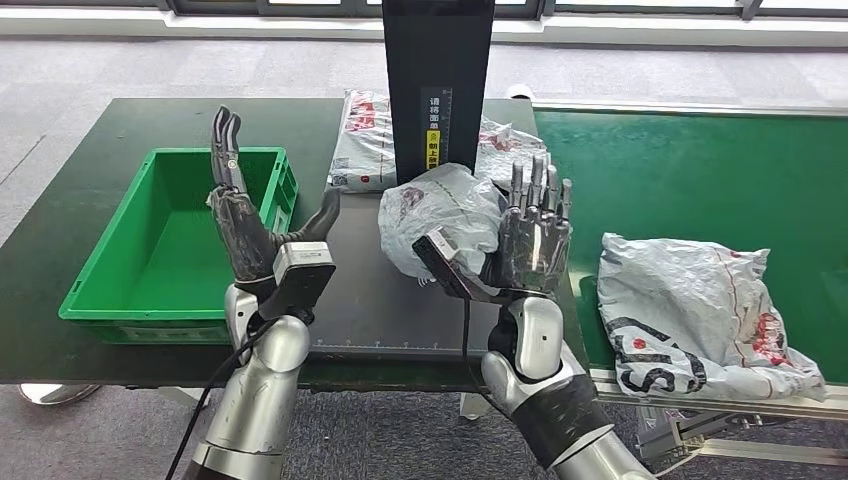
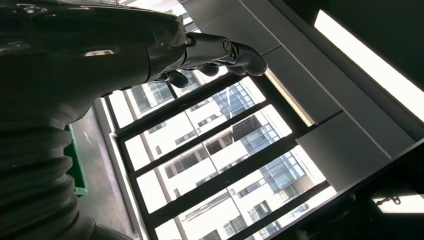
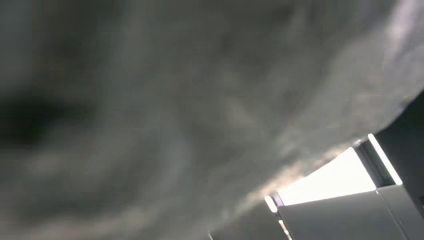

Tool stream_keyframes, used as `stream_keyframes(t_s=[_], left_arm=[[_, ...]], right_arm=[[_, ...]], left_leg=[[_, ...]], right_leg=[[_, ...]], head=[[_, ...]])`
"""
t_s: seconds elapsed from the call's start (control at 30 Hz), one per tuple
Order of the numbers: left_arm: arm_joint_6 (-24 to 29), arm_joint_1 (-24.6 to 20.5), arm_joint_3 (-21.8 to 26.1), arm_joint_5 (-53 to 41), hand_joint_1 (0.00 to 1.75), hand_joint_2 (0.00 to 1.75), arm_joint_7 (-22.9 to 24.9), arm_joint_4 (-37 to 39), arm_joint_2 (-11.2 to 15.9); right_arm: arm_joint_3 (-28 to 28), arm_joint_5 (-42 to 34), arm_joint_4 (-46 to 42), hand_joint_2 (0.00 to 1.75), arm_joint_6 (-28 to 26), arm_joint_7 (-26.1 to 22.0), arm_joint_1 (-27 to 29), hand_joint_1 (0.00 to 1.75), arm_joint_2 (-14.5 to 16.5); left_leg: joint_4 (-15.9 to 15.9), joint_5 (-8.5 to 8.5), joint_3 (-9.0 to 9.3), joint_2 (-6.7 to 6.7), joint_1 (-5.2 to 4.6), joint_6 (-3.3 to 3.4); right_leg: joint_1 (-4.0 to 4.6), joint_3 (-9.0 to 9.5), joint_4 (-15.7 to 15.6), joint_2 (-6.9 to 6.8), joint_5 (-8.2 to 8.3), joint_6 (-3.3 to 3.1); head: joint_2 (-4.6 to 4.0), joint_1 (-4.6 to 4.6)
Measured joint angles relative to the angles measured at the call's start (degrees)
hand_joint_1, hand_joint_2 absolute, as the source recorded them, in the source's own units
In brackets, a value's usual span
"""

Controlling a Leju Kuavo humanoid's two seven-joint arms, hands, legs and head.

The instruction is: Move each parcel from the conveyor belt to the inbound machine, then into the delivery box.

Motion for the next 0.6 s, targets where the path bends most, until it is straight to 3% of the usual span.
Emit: stream_keyframes(t_s=[0.6], left_arm=[[0.0, 0.3, 0.49, -6.06, 0.0, 1.75, 3.25, -1.8, 0.04]], right_arm=[[-5.24, 3.22, -4.93, 0.0, 4.49, -0.4, 3.09, 0.0, -0.12]], left_leg=[[0.0, 0.0, -0.01, 0.01, 0.0, 0.0]], right_leg=[[0.0, -0.02, 0.01, 0.01, 0.0, 0.0]], head=[[0.0, 0.0]])
